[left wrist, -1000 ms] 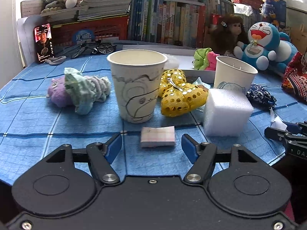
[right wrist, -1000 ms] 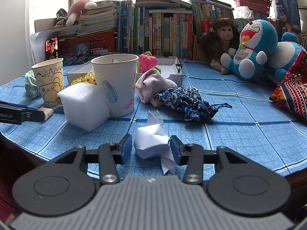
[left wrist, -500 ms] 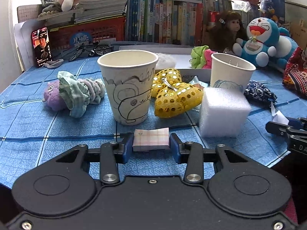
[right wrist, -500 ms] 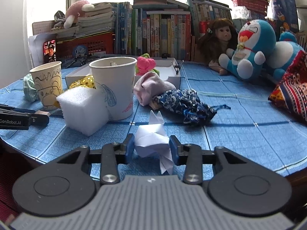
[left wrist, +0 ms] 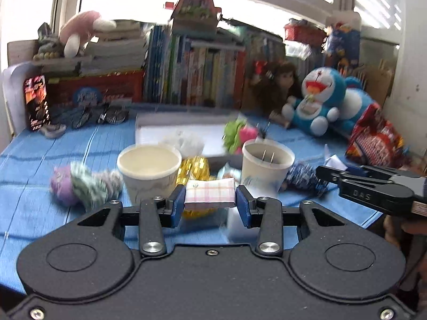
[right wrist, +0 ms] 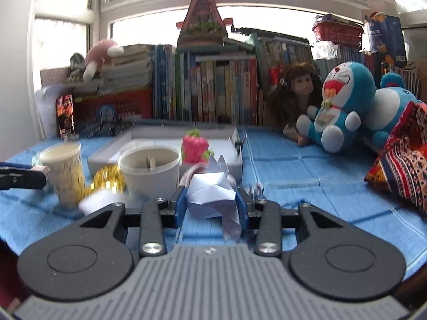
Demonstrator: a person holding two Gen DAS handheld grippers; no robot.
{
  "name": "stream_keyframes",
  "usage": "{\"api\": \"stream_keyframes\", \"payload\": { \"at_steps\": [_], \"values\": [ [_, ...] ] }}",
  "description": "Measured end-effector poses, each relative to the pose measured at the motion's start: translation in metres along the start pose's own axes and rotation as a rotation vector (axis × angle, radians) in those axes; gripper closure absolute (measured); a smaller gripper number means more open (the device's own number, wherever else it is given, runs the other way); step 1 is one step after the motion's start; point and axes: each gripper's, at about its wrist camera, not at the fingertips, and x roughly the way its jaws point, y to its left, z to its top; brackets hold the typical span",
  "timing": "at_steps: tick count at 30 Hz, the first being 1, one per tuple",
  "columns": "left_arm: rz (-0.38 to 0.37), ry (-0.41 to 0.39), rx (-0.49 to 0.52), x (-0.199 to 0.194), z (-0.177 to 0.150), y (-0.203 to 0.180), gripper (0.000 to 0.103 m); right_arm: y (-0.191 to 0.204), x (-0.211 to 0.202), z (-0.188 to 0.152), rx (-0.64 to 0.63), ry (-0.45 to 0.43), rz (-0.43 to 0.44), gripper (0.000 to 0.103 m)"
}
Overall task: Organize soft objects
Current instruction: 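Carry the packet in the left tool while the right tool carries the white paper to the tray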
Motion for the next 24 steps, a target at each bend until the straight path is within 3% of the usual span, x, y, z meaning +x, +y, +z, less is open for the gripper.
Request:
{"api": "stream_keyframes", "payload": {
  "at_steps": [10,14,19,24],
  "values": [
    [-0.03,-0.025,-0.026,0.02,0.08,0.017,0.064,-0.016,0.025,0.067,0.093,-0.03,0.067,0.058],
    [-0.04,0.042,-0.085,0.051,0.115,0.033,0.064,-0.016,0.048,0.094,0.088,-0.007,0.095,0.058],
    [-0.05,0.139,-0.153,0.101,0.149,0.047,0.064,-0.018,0.094,0.121,0.096,0.084,0.109,0.058],
    [0.007,0.235,-0.161,0.159,0.17,0.054,0.064,-0.02,0.147,0.133,0.112,0.198,0.101,0.058]
  ]
}}
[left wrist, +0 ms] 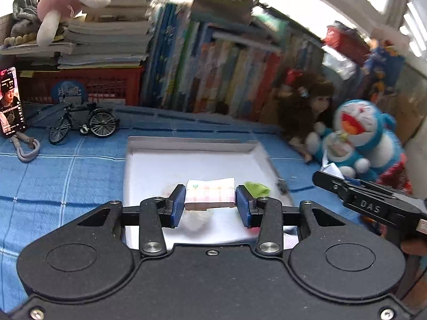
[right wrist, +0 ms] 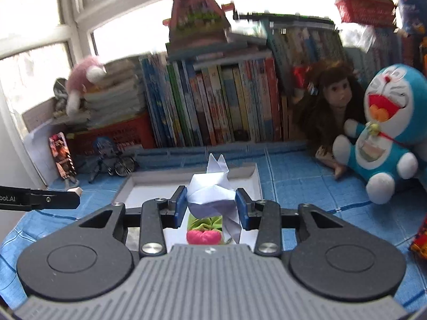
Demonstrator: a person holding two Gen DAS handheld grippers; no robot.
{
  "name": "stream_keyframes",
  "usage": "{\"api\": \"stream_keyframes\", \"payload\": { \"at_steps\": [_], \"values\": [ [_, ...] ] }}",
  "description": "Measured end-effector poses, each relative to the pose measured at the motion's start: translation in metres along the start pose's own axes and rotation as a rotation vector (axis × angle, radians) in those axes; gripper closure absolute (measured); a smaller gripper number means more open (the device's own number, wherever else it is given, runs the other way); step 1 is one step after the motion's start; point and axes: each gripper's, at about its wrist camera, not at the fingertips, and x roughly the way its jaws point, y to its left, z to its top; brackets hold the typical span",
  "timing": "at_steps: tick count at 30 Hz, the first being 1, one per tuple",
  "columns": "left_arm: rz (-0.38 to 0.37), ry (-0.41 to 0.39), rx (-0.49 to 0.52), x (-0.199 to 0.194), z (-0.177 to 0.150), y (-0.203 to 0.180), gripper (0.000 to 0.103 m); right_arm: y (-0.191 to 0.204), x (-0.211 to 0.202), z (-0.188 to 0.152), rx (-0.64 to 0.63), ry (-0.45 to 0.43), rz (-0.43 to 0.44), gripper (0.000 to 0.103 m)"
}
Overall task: Organize soft objects
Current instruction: 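Carry the packet in the left tool while the right tool carries the white paper to the tray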
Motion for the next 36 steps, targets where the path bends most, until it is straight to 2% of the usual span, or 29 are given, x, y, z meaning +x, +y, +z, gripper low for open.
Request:
{"api": "stream_keyframes", "payload": {
  "at_steps": [7,17,26,36],
  "values": [
    [0.071,0.121,-0.042,0.075,0.025,0.012,0.064,-0.006,0.063,0.011,0.019,0.121,-0.019,0.058],
    [0.178,0.21,-0.064,0.154,0.035,0.026,0.064,-0.016,0.125,0.008,0.019,0.24,-0.048,0.058],
    [0.203,0.264,-0.094,0.184,0.032,0.041,0.064,-0.015,0.152,0.003,0.018,0.297,-0.042,0.057],
    [0.2,0.302,-0.093,0.199,0.022,0.043,0.064,-0.009,0.161,-0.004,0.0,0.322,-0.031,0.057]
  ]
}}
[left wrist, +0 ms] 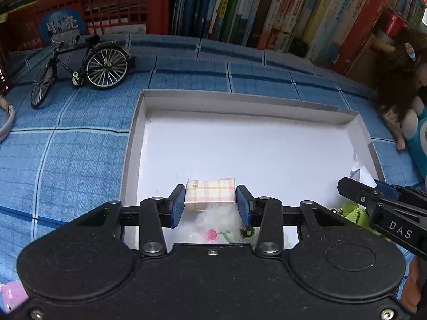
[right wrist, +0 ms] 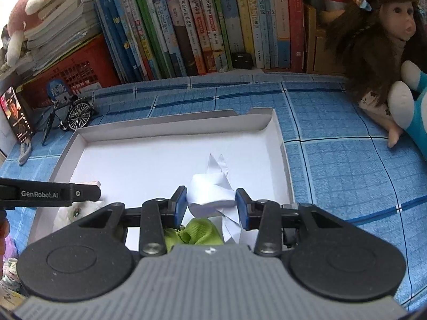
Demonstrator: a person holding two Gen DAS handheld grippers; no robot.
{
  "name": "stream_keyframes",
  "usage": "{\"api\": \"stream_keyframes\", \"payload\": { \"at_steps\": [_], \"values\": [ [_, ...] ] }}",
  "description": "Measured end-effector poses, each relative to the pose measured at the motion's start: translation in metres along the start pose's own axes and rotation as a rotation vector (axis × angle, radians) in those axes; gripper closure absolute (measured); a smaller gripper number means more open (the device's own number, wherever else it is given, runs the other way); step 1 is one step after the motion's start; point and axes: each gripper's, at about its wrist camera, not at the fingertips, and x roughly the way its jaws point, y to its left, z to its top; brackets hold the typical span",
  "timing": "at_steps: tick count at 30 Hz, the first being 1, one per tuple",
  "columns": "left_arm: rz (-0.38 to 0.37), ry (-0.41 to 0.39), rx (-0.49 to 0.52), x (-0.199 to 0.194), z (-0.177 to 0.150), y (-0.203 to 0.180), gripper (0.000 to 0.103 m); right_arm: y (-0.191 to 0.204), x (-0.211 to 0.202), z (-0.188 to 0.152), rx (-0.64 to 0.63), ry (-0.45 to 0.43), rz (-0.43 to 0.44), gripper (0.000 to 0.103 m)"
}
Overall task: Organize soft objects
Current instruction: 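Carry the packet in the left tool while the right tool carries the white paper to the tray, then open the right tool to drop the paper while the left tool releases the packet into the tray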
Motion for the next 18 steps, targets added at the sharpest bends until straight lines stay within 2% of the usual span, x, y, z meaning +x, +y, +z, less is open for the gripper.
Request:
{"api": "stream_keyframes", "payload": {
  "at_steps": [8,10,18],
  "values": [
    [-0.012,0.002,-0.006,0.0,-0.002,0.002,0.062,0.0,-0.001,0.0,-0.002,0.005,0.011,0.051],
    [-0.018,0.002,-0.006,-0.001,-0.003,0.002,0.059,-0.001,-0.002,0.0,0.002,0.004,0.012,0.043],
    [-0.025,-0.022,0.026,-0.014,-0.008,-0.002,0.042,0.003,-0.016,-0.001,-0.011,-0.022,0.02,0.036]
  ]
}}
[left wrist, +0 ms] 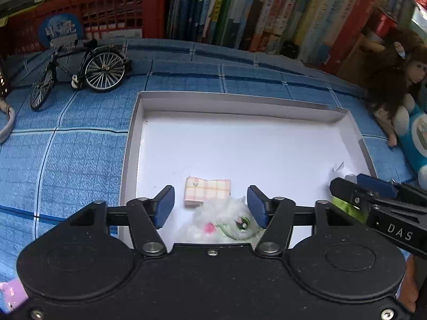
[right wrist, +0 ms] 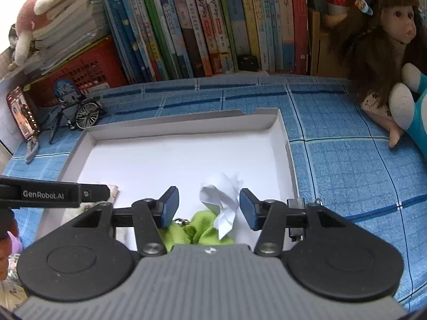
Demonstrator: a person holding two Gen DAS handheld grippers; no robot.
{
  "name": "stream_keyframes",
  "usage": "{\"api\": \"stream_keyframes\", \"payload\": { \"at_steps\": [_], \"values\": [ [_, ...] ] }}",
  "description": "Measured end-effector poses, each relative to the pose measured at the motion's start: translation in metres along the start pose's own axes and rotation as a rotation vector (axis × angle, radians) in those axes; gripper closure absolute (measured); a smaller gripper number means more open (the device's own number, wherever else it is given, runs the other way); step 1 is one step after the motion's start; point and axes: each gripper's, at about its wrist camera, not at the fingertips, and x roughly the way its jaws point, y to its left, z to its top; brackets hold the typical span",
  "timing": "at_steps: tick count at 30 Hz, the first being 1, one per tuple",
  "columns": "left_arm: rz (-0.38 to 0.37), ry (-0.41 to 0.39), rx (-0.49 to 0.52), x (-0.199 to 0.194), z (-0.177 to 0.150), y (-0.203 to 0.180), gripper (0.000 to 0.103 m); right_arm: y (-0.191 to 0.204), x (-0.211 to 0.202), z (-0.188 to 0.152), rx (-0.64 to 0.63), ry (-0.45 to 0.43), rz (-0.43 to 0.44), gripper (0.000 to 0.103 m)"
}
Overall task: Organize soft objects
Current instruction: 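Open the right tool to drop the paper while the left tool releases the packet into the tray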
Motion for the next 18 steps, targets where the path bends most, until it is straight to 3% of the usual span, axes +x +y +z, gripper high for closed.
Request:
{"api": "stream_keyframes", "payload": {
  "at_steps": [8,18],
  "values": [
    [-0.004,-0.041,0.028,-0.03,-0.006,-0.008,0.032,0.013,-0.03,-0.001,-0.036,-0.058,0.01,0.02],
    [-0.012,-0.128,0.08,-0.081,-0.029,-0.018,0.026,0.028,-0.082,-0.012,-0.089,-0.16,0.001,0.015]
  ]
}}
